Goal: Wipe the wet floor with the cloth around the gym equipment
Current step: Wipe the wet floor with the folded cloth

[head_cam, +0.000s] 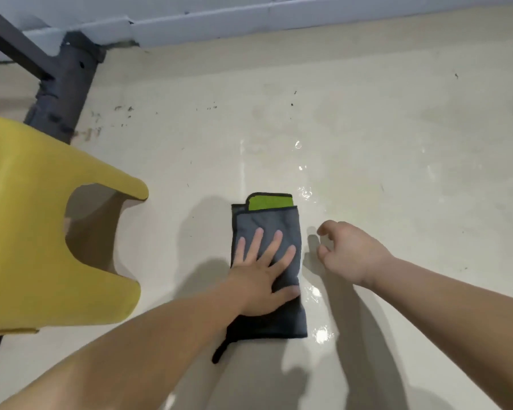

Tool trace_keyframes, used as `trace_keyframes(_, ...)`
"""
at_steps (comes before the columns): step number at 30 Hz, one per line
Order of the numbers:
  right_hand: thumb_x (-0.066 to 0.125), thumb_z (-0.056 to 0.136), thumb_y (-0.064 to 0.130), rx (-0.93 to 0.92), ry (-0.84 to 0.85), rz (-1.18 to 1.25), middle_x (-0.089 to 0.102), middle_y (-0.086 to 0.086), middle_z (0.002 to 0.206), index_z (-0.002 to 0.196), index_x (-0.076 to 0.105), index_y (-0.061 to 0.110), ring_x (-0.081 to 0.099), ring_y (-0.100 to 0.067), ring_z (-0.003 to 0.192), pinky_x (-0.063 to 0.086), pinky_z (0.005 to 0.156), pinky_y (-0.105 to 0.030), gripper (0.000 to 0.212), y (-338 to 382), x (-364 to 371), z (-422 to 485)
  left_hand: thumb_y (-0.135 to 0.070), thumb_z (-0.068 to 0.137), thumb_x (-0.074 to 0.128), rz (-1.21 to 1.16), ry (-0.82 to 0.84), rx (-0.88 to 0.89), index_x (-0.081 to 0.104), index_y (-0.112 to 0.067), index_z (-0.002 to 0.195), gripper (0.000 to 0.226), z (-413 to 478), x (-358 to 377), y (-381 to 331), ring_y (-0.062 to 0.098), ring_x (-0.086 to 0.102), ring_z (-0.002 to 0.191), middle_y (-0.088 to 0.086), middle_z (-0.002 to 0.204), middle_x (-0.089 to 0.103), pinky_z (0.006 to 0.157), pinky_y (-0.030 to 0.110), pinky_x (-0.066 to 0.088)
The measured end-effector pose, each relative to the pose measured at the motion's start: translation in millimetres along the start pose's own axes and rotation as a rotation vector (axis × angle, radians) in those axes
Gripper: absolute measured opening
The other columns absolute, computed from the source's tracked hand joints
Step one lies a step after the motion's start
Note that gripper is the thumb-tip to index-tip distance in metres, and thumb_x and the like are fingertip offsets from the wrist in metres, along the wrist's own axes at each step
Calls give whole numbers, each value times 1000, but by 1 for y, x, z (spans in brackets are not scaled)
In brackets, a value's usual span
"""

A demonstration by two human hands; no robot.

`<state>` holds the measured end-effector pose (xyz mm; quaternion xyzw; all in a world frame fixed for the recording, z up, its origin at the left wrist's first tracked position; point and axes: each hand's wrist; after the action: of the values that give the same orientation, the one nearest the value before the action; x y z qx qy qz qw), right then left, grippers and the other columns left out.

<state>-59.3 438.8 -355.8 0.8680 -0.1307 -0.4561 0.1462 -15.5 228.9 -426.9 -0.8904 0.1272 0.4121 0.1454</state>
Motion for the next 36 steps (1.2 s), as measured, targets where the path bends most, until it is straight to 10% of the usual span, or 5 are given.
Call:
trace_keyframes(6,44,99,34,-7,131,191,58,5,127,142,45,25,58,-23,109,50,94,-36,44,-12,-22,-28,-44,102,49,390,153,83,47,-21,150,53,-24,-116,2,32,30,149,6,164,29,119,45,32)
trace_keyframes(11,43,95,34,-125,249,137,59,-1,136,148,40,26,60,-26,115,51,97,-38,53,-11,-51,-41,-47,103,47,208,270,-48,50,-22,144,48,-77,-161,-32,30,53,129,3,146,43,103,45,47)
trace_keyframes(22,42,102,40,-40,-72,231,67,8,121,138,54,34,62,-18,110,51,93,-35,38,-32,-36,43,-83,92,29,119,226,-61,-40,-35,151,103,25,-48,-10,38,-53,138,13,151,-56,124,57,-18)
trace_keyframes(31,50,100,38,139,-273,298,56,11,134,138,54,30,58,-13,117,48,96,-30,39,-24,-37,71,-66,97,28,-96,-210,-247,-21,-18,162,95,182,-120,22,53,-33,148,29,163,-33,120,71,-11)
trace_keyframes(36,49,97,12,30,-364,240,35,9,161,152,41,23,35,-8,147,29,112,-18,57,-4,-34,86,-66,97,15,112,-298,188,-7,-17,166,88,163,-93,11,49,-28,153,30,166,-23,121,69,-8)
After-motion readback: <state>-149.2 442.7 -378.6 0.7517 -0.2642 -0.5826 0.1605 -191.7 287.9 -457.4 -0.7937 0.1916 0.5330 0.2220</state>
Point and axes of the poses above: each hand's wrist, its own z-axis towards the middle knuckle, its own x-axis out of the palm, y = z × x
